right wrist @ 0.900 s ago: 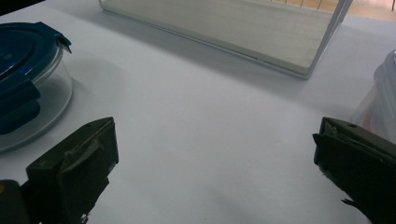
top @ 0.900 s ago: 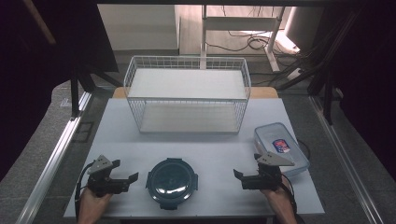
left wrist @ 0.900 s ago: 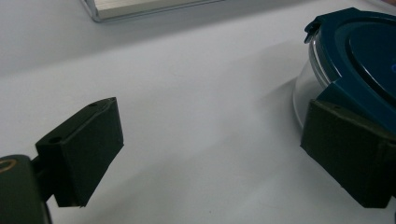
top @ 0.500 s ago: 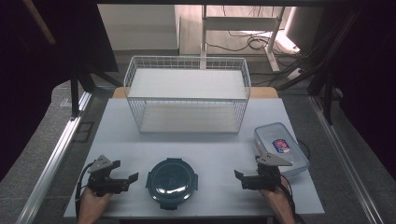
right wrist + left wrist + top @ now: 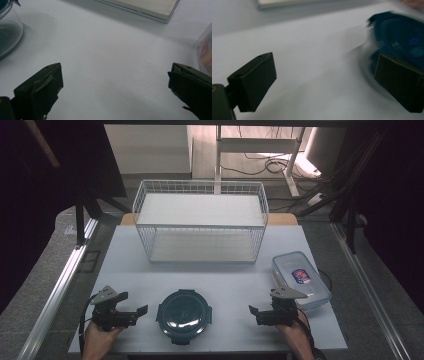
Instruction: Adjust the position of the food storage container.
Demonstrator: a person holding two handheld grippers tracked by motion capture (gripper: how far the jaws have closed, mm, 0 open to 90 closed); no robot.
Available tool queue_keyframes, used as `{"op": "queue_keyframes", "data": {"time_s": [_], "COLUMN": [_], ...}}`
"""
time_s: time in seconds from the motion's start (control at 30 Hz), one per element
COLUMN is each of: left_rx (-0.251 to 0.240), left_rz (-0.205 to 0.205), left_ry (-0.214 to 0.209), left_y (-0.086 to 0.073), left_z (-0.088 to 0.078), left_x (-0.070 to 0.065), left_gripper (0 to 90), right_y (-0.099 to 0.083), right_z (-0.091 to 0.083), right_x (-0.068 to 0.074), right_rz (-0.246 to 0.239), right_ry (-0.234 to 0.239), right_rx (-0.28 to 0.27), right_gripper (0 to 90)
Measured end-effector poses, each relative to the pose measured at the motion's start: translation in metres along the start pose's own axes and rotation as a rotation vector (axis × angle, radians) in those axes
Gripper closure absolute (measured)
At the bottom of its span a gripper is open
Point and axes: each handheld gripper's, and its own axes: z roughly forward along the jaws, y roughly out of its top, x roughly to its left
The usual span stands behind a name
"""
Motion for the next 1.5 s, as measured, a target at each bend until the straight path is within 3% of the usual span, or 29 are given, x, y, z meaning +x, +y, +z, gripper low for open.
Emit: {"op": "queue_keyframes", "data": {"time_s": [0.1,0.2,0.3,0.37,0.6,0.7,0.83,1.0,1.07,1.17,1.2,1.5], "left_rx": [-0.022,-0.034,-0.043,-0.036,0.035,0.065,0.109,0.158,0.185,0.213,0.213,0.198], "left_rz": [0.018,0.052,0.090,0.116,0.200,0.243,0.259,0.250,0.278,0.297,0.309,0.271], "left_ry": [-0.023,-0.083,-0.119,-0.146,-0.284,-0.320,-0.357,-0.351,-0.308,-0.300,-0.294,-0.273], "left_y": [0.007,0.014,0.020,0.024,0.025,0.022,0.017,0.009,0.006,0.005,0.005,0.011], "left_z": [-0.007,-0.011,-0.013,-0.012,0.009,0.020,0.033,0.047,0.050,0.055,0.055,0.059], "left_x": [-0.013,-0.027,-0.046,-0.060,-0.112,-0.132,-0.150,-0.158,-0.160,-0.162,-0.162,-0.145], "left_gripper": [8.7,19.4,34.1,37.6,79.0,89.7,90.0,90.0,90.0,90.0,90.0,90.0], "right_y": [0.000,0.001,0.001,0.001,0.001,0.001,0.000,0.000,0.000,0.000,0.000,0.000], "right_z": [0.000,0.000,0.000,0.000,0.001,0.001,0.002,0.002,0.002,0.002,0.002,0.002], "right_x": [0.000,-0.001,-0.001,-0.001,-0.001,-0.001,-0.002,-0.001,-0.001,-0.002,-0.002,-0.002], "right_rz": [0.000,0.006,0.014,0.014,0.013,0.014,0.021,0.018,0.016,0.015,0.014,0.008], "right_ry": [0.000,-0.001,-0.003,-0.003,-0.009,-0.008,-0.001,0.002,0.003,0.003,0.004,0.001], "right_rx": [0.000,-0.005,0.003,0.005,0.014,0.019,0.029,0.032,0.034,0.034,0.035,0.039], "right_gripper": [0.0,0.0,0.0,0.0,0.0,0.0,0.0,0.0,0.0,0.0,0.0,0.0]}}
